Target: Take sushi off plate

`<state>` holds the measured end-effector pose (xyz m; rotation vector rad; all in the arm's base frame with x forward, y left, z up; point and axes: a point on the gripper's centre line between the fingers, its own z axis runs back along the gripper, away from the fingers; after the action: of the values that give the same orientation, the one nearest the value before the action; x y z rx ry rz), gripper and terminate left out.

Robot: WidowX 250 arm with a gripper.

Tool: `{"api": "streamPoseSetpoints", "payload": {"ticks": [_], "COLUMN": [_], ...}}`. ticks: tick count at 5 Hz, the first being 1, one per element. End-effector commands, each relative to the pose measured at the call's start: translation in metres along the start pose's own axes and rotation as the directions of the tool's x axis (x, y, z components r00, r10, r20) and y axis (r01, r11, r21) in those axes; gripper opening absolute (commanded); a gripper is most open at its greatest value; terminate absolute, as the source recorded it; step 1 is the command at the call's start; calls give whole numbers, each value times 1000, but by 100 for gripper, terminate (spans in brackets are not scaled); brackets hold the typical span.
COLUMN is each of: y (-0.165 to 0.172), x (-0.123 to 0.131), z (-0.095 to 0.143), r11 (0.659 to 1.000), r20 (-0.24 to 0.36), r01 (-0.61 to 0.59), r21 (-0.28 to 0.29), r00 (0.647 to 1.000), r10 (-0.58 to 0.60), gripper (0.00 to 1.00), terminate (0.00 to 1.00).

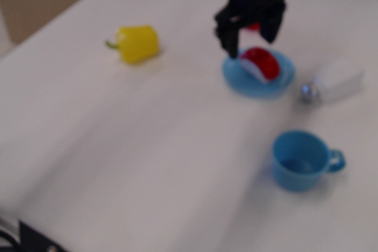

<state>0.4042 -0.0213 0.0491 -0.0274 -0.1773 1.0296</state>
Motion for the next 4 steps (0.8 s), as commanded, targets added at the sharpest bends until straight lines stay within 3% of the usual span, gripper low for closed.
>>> {"api": "streamPoseSetpoints", "payload": {"ticks": [1, 3, 4], "y": [-28, -28, -26], "x": [13, 14, 20], "z": [5, -6, -3], "r11": [999, 999, 999], "r20": [29, -9, 0], "r01": [-23, -49, -40], "r21": [-36, 17, 25], "r00": [999, 999, 999], "r10": [24, 49, 40], "gripper": [100, 100, 0], "terminate": [0, 0, 0]}}
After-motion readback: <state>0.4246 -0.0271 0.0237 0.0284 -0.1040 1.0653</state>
